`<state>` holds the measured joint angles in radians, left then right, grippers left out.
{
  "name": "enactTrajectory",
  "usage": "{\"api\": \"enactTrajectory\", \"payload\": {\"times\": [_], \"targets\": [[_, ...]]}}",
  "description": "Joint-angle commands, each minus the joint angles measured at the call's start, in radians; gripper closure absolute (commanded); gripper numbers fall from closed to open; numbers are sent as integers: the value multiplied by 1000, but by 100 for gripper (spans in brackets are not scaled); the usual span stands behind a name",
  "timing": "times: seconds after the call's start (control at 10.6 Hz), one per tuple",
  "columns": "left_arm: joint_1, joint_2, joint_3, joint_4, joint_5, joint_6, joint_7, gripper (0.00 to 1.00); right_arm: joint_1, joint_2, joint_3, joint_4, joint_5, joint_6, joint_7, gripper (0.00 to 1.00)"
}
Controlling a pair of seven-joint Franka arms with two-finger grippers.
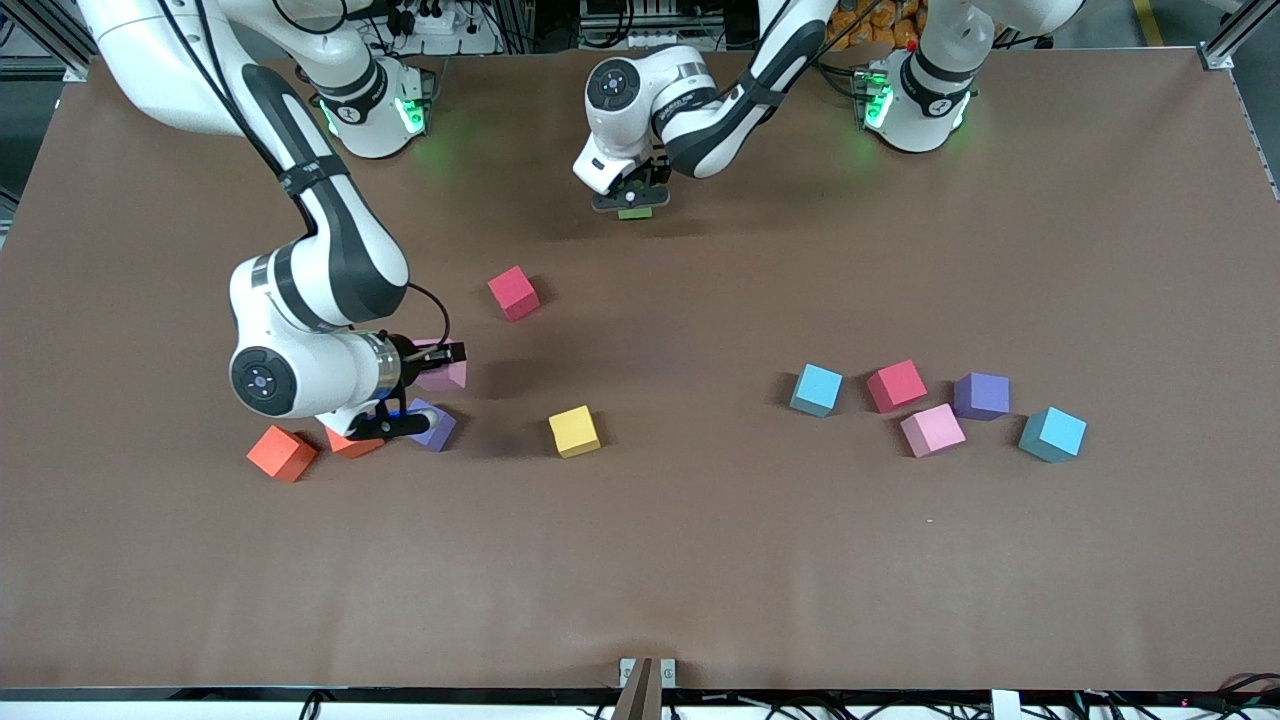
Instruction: Form number 2 with 11 blocks
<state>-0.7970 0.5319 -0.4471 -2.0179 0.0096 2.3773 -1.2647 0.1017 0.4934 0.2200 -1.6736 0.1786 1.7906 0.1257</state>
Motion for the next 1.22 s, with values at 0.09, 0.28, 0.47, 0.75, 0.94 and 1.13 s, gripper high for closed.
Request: {"api": "enactTrajectory", "payload": {"times": [0.09, 0.28, 0.47, 0.75, 0.94, 1.13], "targets": [[-15, -1, 1, 14, -4, -3, -24, 0, 3, -91, 65, -52, 10, -14, -29, 73], [-11, -53, 2, 34, -3, -87, -22, 0, 3, -105, 84, -61, 10, -14, -85, 77], [1, -134, 1, 38, -3, -174, -16, 0, 13, -114, 84, -81, 10, -20, -133, 78], [31, -251, 1, 34, -5, -285, -10, 0, 70, -131, 75, -84, 4, -42, -251, 87], [108, -292, 1, 36, -5, -317, 27, 0, 85, -137, 76, -84, 4, -42, -314, 87], [215, -306, 1, 41, -7, -337, 117, 0, 114, -156, 82, -107, 2, -31, -426, 91]]}}
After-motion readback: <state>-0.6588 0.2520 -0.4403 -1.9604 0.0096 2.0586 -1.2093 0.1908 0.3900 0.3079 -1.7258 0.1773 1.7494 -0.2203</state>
